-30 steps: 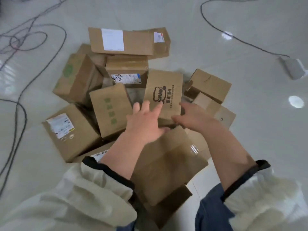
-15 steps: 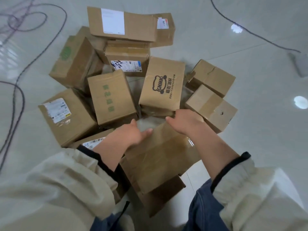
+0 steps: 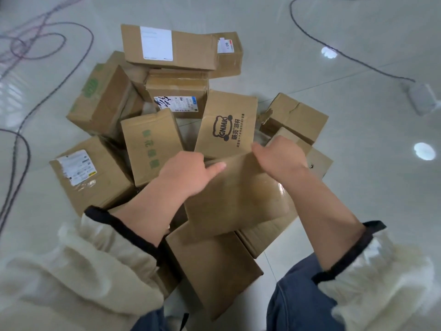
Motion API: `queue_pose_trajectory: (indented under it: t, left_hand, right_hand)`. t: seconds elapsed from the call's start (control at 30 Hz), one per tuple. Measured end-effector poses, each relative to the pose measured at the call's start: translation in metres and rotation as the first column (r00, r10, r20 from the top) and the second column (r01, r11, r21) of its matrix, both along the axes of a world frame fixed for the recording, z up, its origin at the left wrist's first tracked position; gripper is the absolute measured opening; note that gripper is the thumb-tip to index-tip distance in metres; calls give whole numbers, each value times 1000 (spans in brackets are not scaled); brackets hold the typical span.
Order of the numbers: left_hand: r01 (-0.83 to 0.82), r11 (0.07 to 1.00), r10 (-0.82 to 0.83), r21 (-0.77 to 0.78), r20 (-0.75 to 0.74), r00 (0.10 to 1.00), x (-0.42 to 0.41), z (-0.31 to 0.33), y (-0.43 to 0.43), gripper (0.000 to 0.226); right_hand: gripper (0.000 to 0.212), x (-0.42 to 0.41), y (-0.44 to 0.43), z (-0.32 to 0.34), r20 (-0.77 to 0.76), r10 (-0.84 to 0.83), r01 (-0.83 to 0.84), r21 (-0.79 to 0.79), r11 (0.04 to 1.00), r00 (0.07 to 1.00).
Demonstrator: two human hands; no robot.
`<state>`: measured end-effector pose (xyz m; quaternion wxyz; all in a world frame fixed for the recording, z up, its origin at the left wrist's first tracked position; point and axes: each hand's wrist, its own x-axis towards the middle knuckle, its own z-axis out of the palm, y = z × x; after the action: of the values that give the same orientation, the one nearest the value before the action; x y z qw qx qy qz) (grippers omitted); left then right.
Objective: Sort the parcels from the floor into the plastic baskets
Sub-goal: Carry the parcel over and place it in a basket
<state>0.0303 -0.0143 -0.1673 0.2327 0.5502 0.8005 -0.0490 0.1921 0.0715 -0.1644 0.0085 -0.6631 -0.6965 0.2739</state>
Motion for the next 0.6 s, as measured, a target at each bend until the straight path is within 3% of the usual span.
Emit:
queue_pose_trajectory:
  t: [0.1, 0.23, 0.33, 0.43, 0.5, 0.6]
  left_hand:
    - [-54, 974, 65, 220, -43, 997, -1, 12, 8, 70]
    - [-277, 880, 268, 387, 80, 960, -4, 21, 15, 68]
    - [-474, 854, 428, 214, 229, 874, -8, 17, 17, 83]
    - [-502, 864, 451, 46, 373, 811, -11, 8, 17, 58]
    - [-496, 866, 440, 58, 383, 813, -11, 9, 16, 54]
    - [-486, 857, 405, 172, 359, 841, -10, 14, 16, 55]
  right_hand:
    - [29, 2, 5, 6, -154, -80, 87, 41, 995, 985]
    - [34, 10, 8, 14, -351, -110, 129, 31, 991, 930]
    - [63, 17, 7, 19, -408, -165, 122, -128, 984, 898]
    - [52, 19, 8, 17, -347, -135, 54, -234, 971, 928]
    - [42, 20, 9, 17, -340, -121, 35, -247, 968, 933]
    - [44, 24, 10, 20, -352, -121, 47, -212, 976, 928]
